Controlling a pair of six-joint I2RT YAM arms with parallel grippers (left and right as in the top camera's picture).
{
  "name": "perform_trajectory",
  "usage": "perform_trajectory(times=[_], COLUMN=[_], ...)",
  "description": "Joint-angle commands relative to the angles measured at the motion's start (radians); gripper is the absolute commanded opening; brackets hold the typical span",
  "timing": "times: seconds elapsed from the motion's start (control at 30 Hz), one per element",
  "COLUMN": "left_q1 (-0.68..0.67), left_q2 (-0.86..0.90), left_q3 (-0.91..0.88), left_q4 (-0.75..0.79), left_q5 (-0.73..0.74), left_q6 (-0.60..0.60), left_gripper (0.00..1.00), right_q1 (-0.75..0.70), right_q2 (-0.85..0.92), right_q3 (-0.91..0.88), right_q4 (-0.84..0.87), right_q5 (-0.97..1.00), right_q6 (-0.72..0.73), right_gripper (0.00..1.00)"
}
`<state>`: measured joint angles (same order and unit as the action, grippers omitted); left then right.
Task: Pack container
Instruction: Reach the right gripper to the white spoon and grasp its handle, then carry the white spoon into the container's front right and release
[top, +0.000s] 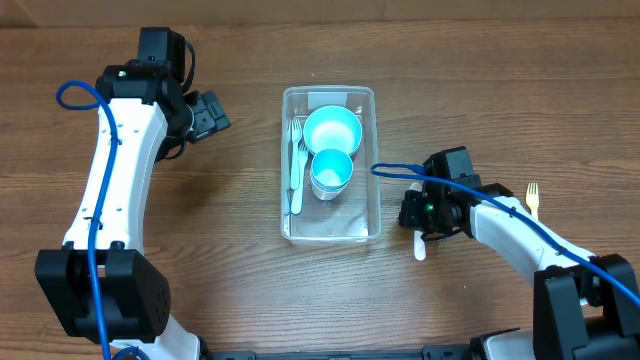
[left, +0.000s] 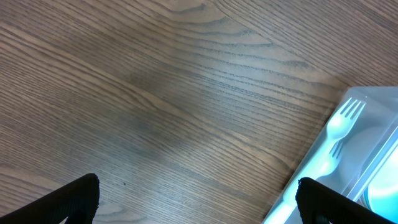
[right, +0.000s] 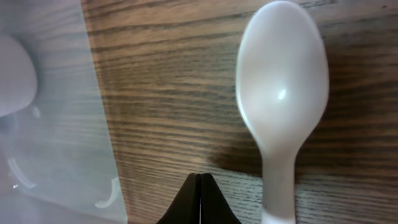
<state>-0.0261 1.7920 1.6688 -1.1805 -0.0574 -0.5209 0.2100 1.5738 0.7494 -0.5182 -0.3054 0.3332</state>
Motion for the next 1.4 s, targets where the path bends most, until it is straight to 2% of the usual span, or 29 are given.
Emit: perform_trajectory(times=[0.0,0.37,0.57,0.73,0.8,0.97,1.03,1.07,1.1,1.2,1.23,1.37], left_q1=[0.000,0.000,0.000,0.000,0.000,0.000,0.000,0.000,0.000,0.000,0.000,0.000], left_q2=[-0.005,-0.005,-0.005,-0.005,-0.005,-0.005,-0.005,-0.005,-0.005,-0.005,-0.005,-0.005], left_q3=[0.006,0.006,0.006,0.006,0.006,0.006,0.006,0.006,0.006,0.006,0.006,0.006], left_q4=[0.003,0.003,0.006,0.006,0.006,0.006,0.006,0.006,0.006,0.006,0.006,0.006], left_q5=[-0.005,-0.005,-0.005,-0.005,-0.005,-0.005,-0.005,-0.005,-0.005,-0.005,-0.005,-0.005], left_q6=[0.011,0.011,0.011,0.011,0.012,0.011,0.011,0.011,0.012,0.012,0.011,0.012], left_gripper=[1.00,1.00,1.00,1.00,1.00,1.00,1.00,1.00,1.00,1.00,1.00,1.00], right_q1=[-0.004,-0.011,-0.103,-0.181,-0.184,-0.183,-0.183,-0.183,-0.183,-0.183,-0.183,-0.182], right_q2=[-0.018,-0.018,-0.018,-0.018,-0.018,-0.018,-0.018,-0.018,-0.018,-0.018,-0.018,-0.018], right_q3=[-0.006,-0.006,0.003,0.041,0.080,0.172,0.222,0.252,0.274,0.299,0.294,0.257], right_q4=[-0.010,-0.036,-0.037,-0.105,-0.163,-0.254,-0.295,-0.327,-0.357,-0.451,-0.497,-0.504], right_q5=[0.052,0.148,0.146,0.139,0.129,0.122,0.119,0.118,0.122,0.174,0.240,0.285], right_q6=[0.012,0.012,0.012,-0.003,-0.074,-0.079,-0.071,-0.065,-0.046,0.101,0.210,0.341], right_gripper=[0.04,0.04,0.04,0.04,0.04,0.04,0.08,0.20,0.31,0.32,0.32,0.32])
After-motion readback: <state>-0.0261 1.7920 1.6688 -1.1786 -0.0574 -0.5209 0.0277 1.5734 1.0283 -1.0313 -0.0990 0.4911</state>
